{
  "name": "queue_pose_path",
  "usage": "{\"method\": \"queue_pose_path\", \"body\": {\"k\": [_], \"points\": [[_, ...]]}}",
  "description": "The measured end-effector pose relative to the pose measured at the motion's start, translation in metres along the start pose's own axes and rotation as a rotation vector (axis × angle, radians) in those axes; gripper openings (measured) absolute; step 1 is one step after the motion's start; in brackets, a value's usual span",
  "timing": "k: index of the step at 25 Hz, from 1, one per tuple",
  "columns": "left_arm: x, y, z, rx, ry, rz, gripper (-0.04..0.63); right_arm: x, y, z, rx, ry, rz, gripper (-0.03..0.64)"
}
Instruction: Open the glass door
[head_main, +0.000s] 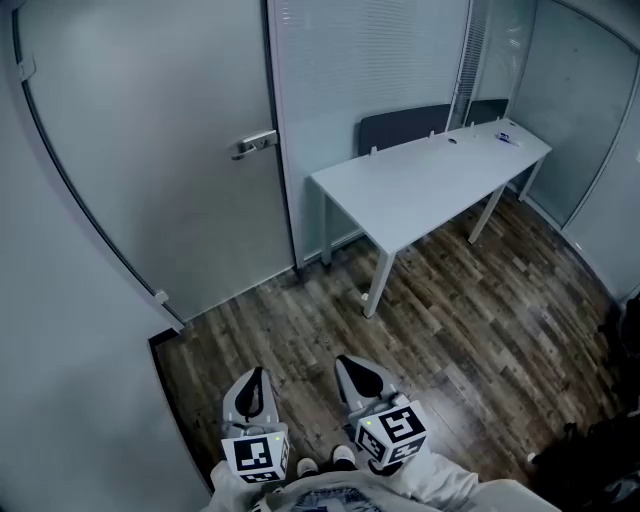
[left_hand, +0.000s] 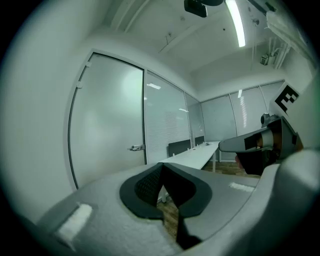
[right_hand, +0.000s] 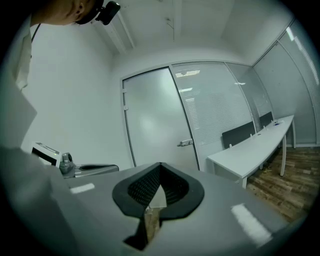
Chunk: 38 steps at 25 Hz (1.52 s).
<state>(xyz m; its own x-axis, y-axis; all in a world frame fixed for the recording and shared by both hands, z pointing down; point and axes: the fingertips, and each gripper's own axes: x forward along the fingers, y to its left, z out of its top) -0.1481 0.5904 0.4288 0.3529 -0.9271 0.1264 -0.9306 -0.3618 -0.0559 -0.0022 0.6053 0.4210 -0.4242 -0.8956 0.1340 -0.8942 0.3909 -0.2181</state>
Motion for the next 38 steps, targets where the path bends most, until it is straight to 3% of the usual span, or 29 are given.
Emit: {"method": "queue_pose_path", "body": {"k": [9, 18, 29, 38], "points": [[0.018, -0.027, 0.003, 0.024, -0.01, 0.024, 0.005, -0.001, -0.035, 0.0, 0.042, -0.019, 0.036, 0.006], [0.047, -0.023, 0.006, 0.033, -0.001, 0.04, 0.005, 0.021, -0.062, 0.006, 0.06, -0.009, 0.035, 0.006], [0.143, 0.03, -0.004, 0.001, 0.001, 0.019, 0.005, 0.117, -0.086, 0.011, 0.033, 0.037, 0.007, 0.006], [0.224, 0.105, -0.002, -0.002, 0.018, 0.027, 0.005, 0.227, -0.087, 0.022, 0.033, 0.059, 0.019, 0.005]]}}
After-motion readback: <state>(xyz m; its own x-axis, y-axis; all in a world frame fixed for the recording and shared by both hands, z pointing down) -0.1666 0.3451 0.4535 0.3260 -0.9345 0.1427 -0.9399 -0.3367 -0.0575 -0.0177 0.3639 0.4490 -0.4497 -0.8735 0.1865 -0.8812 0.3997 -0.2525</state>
